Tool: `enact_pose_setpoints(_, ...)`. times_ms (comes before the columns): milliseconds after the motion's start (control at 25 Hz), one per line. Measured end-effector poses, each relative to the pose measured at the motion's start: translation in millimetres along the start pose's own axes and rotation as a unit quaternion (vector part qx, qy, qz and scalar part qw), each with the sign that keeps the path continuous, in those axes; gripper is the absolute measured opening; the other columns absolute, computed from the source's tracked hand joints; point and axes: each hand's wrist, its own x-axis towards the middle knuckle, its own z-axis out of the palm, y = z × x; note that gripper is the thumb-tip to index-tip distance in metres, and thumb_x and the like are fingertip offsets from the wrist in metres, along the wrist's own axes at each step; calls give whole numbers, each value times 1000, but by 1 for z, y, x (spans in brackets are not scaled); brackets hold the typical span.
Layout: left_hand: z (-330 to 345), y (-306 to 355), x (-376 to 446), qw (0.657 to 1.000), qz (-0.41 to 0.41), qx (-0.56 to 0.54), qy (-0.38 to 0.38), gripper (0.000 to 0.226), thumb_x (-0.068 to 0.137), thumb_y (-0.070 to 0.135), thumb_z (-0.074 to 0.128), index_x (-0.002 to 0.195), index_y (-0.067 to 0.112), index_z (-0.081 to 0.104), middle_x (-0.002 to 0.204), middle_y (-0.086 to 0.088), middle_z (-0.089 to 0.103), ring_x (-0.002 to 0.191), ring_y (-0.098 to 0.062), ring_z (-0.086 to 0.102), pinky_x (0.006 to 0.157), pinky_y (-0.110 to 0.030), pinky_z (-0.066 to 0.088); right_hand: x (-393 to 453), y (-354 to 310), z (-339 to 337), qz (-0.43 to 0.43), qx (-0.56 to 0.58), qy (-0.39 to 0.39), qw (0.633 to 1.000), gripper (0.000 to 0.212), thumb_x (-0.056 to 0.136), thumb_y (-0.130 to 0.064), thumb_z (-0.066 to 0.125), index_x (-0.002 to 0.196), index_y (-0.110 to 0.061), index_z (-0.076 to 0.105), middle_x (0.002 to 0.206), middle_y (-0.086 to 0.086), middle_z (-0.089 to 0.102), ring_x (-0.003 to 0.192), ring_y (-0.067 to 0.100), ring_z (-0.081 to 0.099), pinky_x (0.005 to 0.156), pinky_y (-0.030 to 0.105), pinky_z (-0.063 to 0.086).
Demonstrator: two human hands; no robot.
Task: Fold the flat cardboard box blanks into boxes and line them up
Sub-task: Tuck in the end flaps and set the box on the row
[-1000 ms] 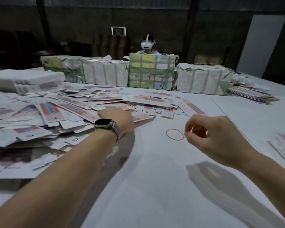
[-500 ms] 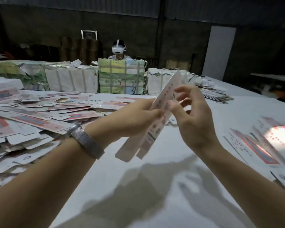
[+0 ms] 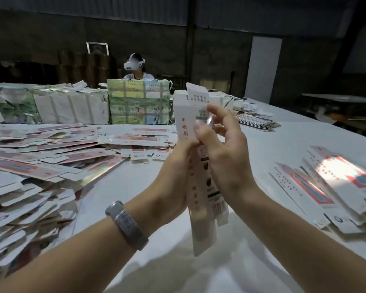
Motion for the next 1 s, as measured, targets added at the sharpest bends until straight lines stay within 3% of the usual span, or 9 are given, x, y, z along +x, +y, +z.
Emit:
enact_pose_setpoints(120, -3, 2, 1, 998, -18, -41, 37, 52, 99, 52, 33, 100, 29, 80, 91, -6, 76, 77, -20, 74, 62, -33, 60, 0, -4, 1, 20, 13, -10, 1000, 52, 87, -48, 51, 136, -30, 54, 123, -3, 56, 114, 13, 60, 91, 39, 56)
enact_pose_setpoints(200, -6, 3, 2, 998, -5, -36, 53, 59, 97, 62, 29, 102, 32, 80, 97, -3, 78, 85, -19, 76, 65, -33, 61, -1, -5, 3, 28, 21, -24, 999, 57, 86, -52, 51, 138, -30, 54, 123, -8, 53, 115, 9, 60, 93, 37, 55)
enact_pose_setpoints(280, -4, 2, 4, 997, 16, -11, 70, 59, 98, 64, 26, 115, 34, 74, 114, -5, 75, 106, -21, 72, 87, -42, 61, -4, -7, 7, 19, 10, -45, 999, 59, 86, -56, 50, 140, -32, 53, 122, -18, 50, 119, 4, 56, 99, 38, 51)
enact_pose_setpoints(400, -2, 3, 8, 996, 10, 10, 87, 50, 106, 47, 34, 132, 16, 62, 124, -14, 68, 124, -26, 61, 112, -55, 42, -8, -9, 10, -20, 24, -54, 998, 51, 95, -47, 42, 143, -31, 49, 134, -19, 51, 127, 0, 50, 109, 40, 44)
enact_pose_setpoints(520, -8, 7, 11, 992, 37, 58, 101, 60, 90, 52, 55, 129, 6, 51, 110, -15, 72, 106, -28, 70, 95, -50, 55, -6, -10, 5, -41, 70, -43, 996, 32, 105, -32, 37, 134, -38, 50, 132, -16, 58, 124, 5, 57, 105, 36, 49)
enact_pose_setpoints(640, -14, 9, 10, 987, 84, 93, 100, 51, 79, 52, 60, 111, 13, 47, 79, 3, 75, 73, -13, 72, 62, -28, 59, -2, -9, 0, -49, 91, -39, 994, 34, 108, -24, 35, 137, -36, 47, 130, -17, 60, 120, 5, 60, 98, 32, 54)
enact_pose_setpoints(800, -14, 9, 10, 976, 114, 140, 122, 50, 77, 53, 62, 109, 18, 46, 86, 4, 77, 79, -13, 75, 68, -27, 59, 0, -6, -2, -58, 123, -56, 989, 39, 108, -23, 32, 145, -33, 40, 118, -35, 60, 113, -5, 61, 80, 15, 54)
enact_pose_setpoints(920, -10, 5, 9, 975, 125, 146, 112, 46, 85, 52, 56, 115, 19, 45, 85, 8, 75, 80, -11, 74, 68, -26, 59, 0, -4, -1, -74, 113, -63, 989, 38, 108, -22, 31, 143, -37, 34, 111, -46, 58, 112, -11, 60, 81, 13, 52)
enact_pose_setpoints(1000, -6, 0, 8, 971, 140, 166, 100, 30, 99, 44, 51, 117, 21, 46, 86, 13, 73, 80, -9, 74, 66, -24, 58, 0, 0, -2, -73, 119, -61, 988, 39, 108, -20, 32, 144, -36, 35, 114, -40, 60, 115, -5, 61, 87, 18, 53)
